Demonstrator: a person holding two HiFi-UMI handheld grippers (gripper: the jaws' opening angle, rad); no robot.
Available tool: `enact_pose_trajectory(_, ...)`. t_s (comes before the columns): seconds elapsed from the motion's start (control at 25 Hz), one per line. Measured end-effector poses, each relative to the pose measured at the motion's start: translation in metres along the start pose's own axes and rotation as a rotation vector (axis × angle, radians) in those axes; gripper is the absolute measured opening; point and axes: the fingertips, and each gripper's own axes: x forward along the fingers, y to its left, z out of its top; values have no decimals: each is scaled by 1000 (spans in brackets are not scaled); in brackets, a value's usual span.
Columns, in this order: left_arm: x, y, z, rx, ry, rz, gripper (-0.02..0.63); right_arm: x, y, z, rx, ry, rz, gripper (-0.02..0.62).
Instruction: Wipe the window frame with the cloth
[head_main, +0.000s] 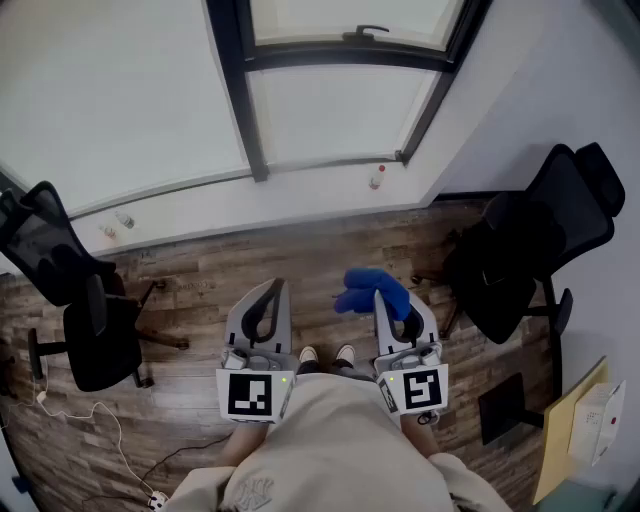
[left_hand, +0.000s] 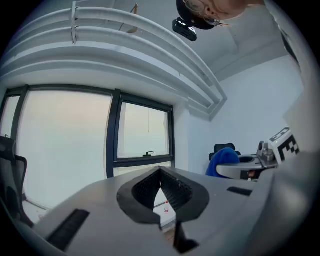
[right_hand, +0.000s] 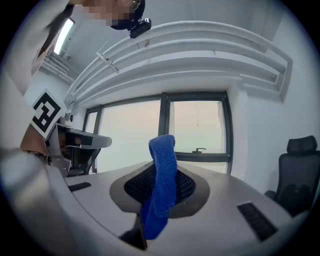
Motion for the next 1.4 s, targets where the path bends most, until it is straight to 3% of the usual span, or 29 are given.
enact_pose_trajectory(0.4, 16, -42, 26, -34, -38, -9, 9, -24, -33, 1, 25, 30, 19, 71)
enact_pose_trajectory(0.76, 34, -64, 27, -50, -43, 2, 9, -31, -61, 6, -4, 26, 44, 71)
enact_pose_trajectory(1.4, 72, -84, 3, -44, 43, 72, 9, -22, -127, -15, 58, 57, 113, 71)
